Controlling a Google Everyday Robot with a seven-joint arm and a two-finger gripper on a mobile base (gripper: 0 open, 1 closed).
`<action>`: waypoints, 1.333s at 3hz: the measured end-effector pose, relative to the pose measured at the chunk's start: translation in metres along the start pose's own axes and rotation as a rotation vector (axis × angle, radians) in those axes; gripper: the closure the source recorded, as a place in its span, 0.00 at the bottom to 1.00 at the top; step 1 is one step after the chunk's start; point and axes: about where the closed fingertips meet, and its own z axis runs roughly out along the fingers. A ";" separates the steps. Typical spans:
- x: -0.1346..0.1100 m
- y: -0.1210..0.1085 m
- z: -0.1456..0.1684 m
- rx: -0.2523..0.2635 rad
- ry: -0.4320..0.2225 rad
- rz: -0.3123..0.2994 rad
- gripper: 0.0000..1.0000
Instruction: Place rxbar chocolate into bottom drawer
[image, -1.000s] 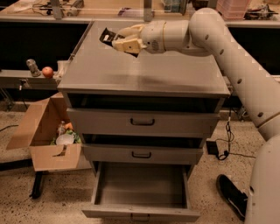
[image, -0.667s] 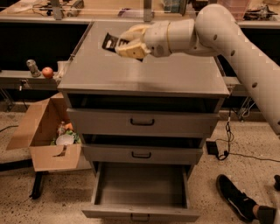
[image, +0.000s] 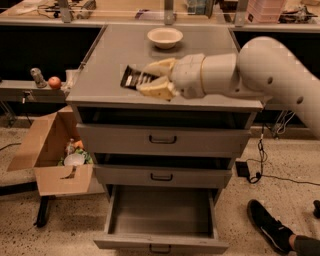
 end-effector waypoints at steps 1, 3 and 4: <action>0.032 0.043 0.012 -0.063 0.042 0.039 1.00; 0.077 0.079 0.029 -0.069 0.063 0.099 1.00; 0.139 0.126 0.044 -0.033 0.093 0.189 1.00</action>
Offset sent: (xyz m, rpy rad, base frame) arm -0.0235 0.0082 -0.0399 -0.0362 0.0559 0.0190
